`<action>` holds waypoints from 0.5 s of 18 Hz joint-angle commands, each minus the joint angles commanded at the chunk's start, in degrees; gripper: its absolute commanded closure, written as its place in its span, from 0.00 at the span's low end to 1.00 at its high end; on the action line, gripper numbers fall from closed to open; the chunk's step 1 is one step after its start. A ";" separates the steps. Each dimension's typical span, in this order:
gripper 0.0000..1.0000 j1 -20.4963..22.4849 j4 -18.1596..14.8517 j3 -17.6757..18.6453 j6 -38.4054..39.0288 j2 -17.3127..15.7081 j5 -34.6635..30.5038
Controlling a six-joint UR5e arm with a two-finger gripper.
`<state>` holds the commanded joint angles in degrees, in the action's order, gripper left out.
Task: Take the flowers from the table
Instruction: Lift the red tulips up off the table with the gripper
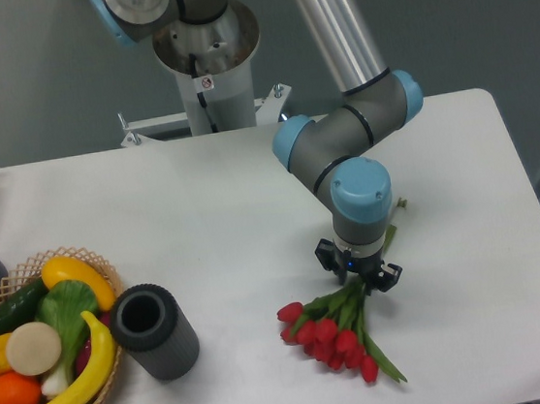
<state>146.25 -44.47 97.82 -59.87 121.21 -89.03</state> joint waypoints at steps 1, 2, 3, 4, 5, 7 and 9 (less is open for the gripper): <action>1.00 0.00 -0.09 0.09 1.84 -0.61 0.00; 1.00 0.26 -0.17 0.00 3.52 -1.23 0.44; 1.00 0.52 -0.26 -0.09 4.14 -2.11 1.74; 1.00 0.88 -0.26 -0.35 4.15 -2.81 3.24; 1.00 1.49 -0.44 -1.05 4.32 -3.51 4.12; 1.00 1.76 -0.79 -2.54 4.41 -4.40 3.96; 1.00 2.19 -1.84 -4.47 4.33 -4.92 3.87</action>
<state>148.44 -46.31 93.35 -55.55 116.28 -85.17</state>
